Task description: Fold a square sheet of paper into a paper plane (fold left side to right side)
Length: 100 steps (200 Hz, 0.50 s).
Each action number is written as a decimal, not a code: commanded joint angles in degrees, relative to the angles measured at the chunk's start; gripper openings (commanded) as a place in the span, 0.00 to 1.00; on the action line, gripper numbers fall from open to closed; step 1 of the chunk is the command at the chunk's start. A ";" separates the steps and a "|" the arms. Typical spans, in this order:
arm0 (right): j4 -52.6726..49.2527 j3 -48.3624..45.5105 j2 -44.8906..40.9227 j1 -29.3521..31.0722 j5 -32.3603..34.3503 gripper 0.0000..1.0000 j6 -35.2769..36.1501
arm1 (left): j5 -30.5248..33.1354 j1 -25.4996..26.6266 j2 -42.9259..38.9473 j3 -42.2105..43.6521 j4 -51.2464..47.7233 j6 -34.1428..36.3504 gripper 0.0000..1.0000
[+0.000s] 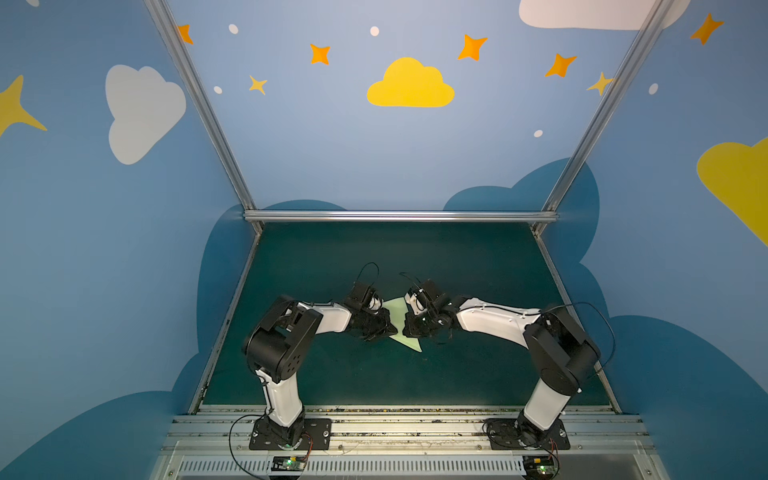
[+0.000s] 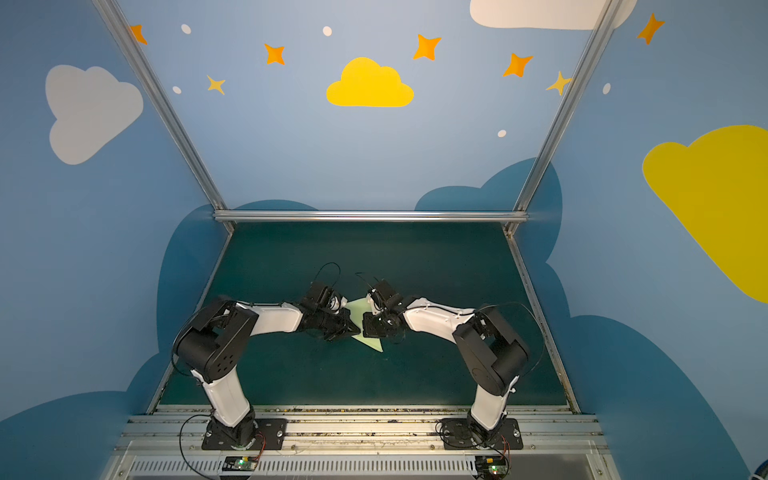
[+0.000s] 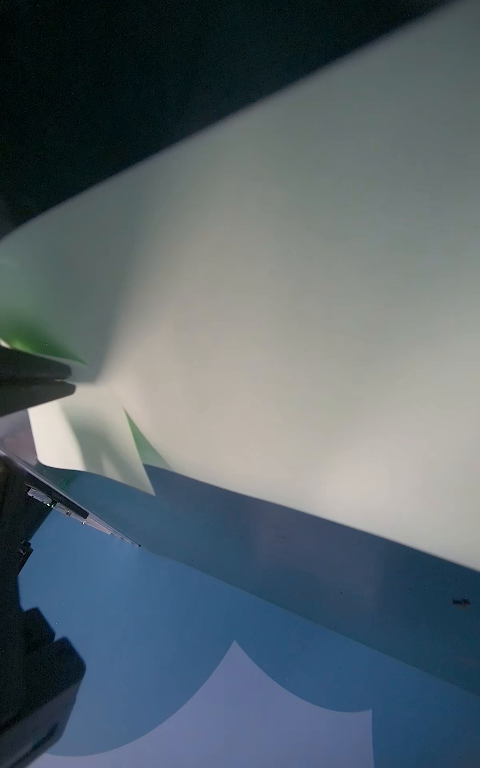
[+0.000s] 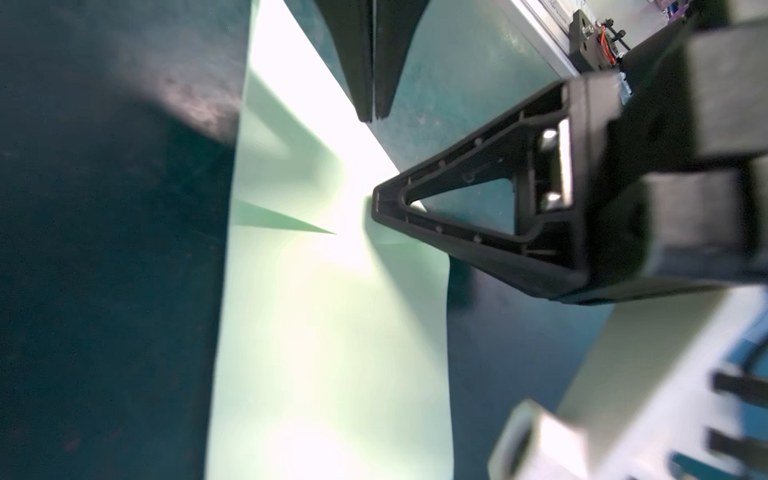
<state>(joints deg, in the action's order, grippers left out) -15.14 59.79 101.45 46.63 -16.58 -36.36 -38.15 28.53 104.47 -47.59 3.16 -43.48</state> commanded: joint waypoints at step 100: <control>-0.84 5.16 6.14 1.25 0.36 0.00 0.32 | 4.64 0.12 1.45 2.16 -4.04 0.54 0.04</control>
<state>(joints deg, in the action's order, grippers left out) -14.72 63.18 106.02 47.99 -16.97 -37.08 -38.17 28.53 104.38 -47.29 3.68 -43.48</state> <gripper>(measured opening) 0.047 0.047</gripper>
